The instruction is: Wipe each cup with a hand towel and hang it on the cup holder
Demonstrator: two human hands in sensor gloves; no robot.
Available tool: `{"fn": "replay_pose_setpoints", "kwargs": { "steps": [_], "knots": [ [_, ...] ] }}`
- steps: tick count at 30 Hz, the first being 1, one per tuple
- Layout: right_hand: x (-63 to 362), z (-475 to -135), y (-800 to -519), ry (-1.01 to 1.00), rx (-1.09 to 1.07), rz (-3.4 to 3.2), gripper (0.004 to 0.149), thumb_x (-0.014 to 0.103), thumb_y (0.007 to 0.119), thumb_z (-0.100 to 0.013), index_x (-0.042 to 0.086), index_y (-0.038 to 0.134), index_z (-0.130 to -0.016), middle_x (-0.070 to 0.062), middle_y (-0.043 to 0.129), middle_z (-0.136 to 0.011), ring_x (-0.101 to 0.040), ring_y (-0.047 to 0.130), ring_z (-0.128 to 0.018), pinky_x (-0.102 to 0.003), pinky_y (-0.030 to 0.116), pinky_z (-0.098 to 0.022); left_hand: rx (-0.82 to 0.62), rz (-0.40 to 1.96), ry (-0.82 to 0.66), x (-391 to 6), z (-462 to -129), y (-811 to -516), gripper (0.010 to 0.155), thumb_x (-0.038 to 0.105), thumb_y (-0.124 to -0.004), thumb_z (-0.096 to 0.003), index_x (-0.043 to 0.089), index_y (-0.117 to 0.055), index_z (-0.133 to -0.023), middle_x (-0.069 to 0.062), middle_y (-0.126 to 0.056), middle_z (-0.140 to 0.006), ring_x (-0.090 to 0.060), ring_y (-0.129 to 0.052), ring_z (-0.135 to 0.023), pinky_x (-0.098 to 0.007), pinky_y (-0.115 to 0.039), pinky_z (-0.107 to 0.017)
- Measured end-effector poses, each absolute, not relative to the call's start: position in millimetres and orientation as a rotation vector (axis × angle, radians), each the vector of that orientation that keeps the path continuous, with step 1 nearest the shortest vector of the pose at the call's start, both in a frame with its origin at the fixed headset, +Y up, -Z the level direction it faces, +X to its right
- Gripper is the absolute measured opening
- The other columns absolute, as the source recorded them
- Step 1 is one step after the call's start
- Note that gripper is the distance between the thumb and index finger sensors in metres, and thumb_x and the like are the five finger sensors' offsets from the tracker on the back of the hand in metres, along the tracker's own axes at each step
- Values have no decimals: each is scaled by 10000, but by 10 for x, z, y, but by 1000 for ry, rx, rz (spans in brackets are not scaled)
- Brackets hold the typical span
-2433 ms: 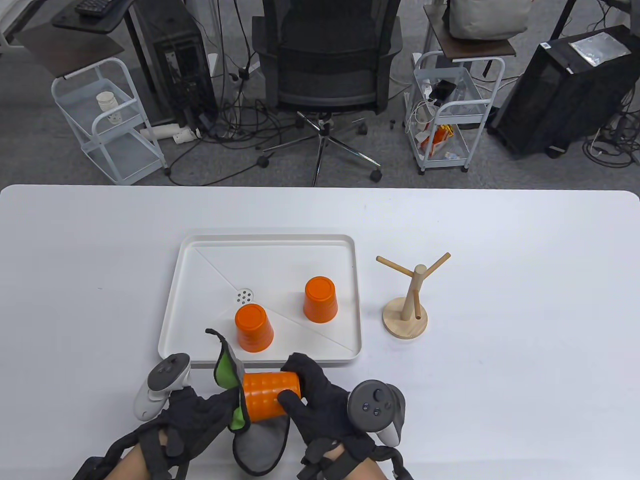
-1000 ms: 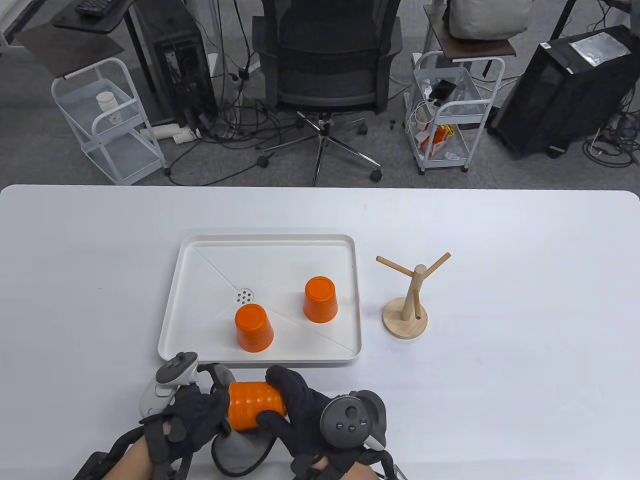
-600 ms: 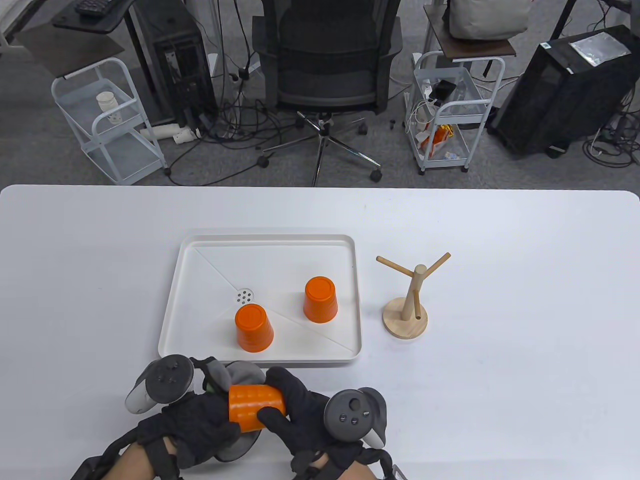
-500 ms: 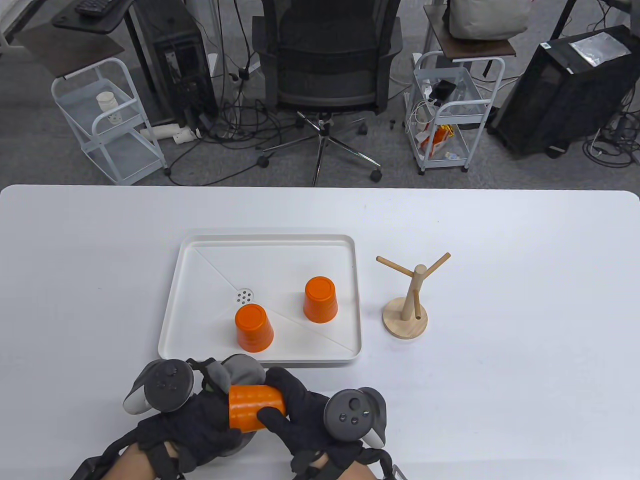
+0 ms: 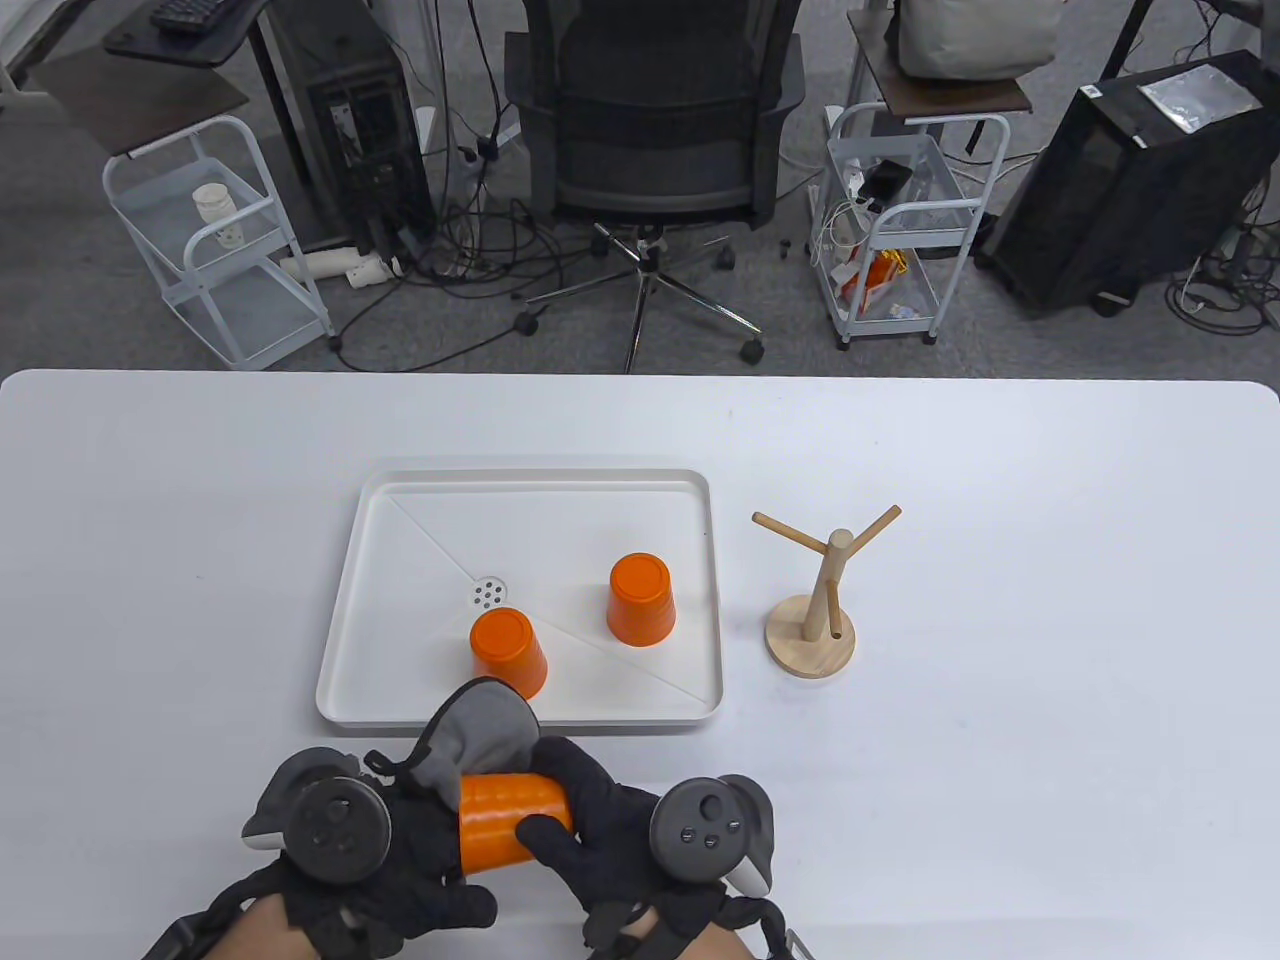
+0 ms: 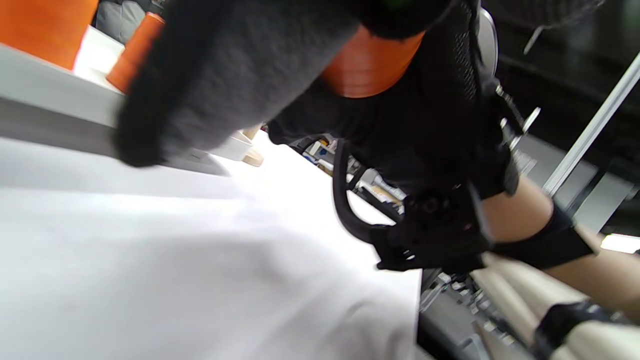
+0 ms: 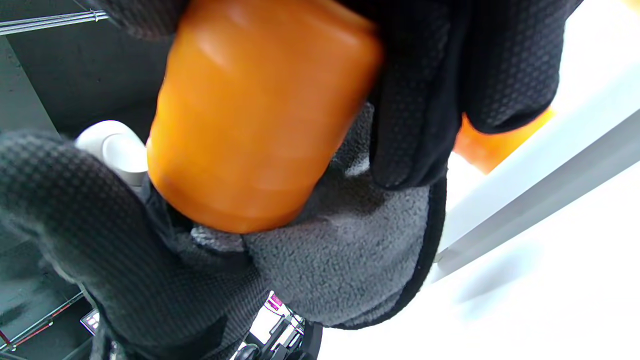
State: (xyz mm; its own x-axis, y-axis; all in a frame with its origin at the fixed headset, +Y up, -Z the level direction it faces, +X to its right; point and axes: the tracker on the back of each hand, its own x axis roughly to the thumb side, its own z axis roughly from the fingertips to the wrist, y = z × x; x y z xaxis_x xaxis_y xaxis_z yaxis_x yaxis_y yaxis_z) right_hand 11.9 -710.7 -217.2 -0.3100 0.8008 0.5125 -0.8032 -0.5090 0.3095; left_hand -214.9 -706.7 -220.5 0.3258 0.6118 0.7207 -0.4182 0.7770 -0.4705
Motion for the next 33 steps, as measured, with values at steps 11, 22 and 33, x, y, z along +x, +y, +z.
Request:
{"fn": "replay_pose_setpoints", "kwargs": {
  "steps": [11, 22, 33],
  "knots": [
    [95, -2145, -7087, -76, 825, 2034, 770, 552, 636, -493, 68, 356, -1024, -267, 672, -974, -397, 1009, -630, -597, 798, -564, -527, 1122, -949, -2196, -2376, -7314, 796, 748, -540, -406, 295, -619, -1055, 54, -628, -1164, -493, -269, -1071, -728, -233, -700],
    [79, -2129, -7087, -88, 844, 2065, 773, 546, 651, -490, 67, 356, -1020, -267, 664, -973, -407, 1003, -636, -602, 792, -565, -677, 1251, -922, -2209, -2431, -7439, 804, 752, -499, -427, 280, -588, -1072, 33, -617, -1166, -526, -277, -1047, -732, -237, -677],
    [77, -2140, -7111, -32, 813, 1994, 778, 578, 621, -490, 53, 387, -1014, -273, 724, -919, -360, 1048, -563, -561, 837, -530, -244, 677, -1064, -2183, -2220, -7061, 733, 698, -643, -399, 314, -642, -1024, 78, -625, -1160, -471, -254, -1099, -728, -172, -738]
  ]
}}
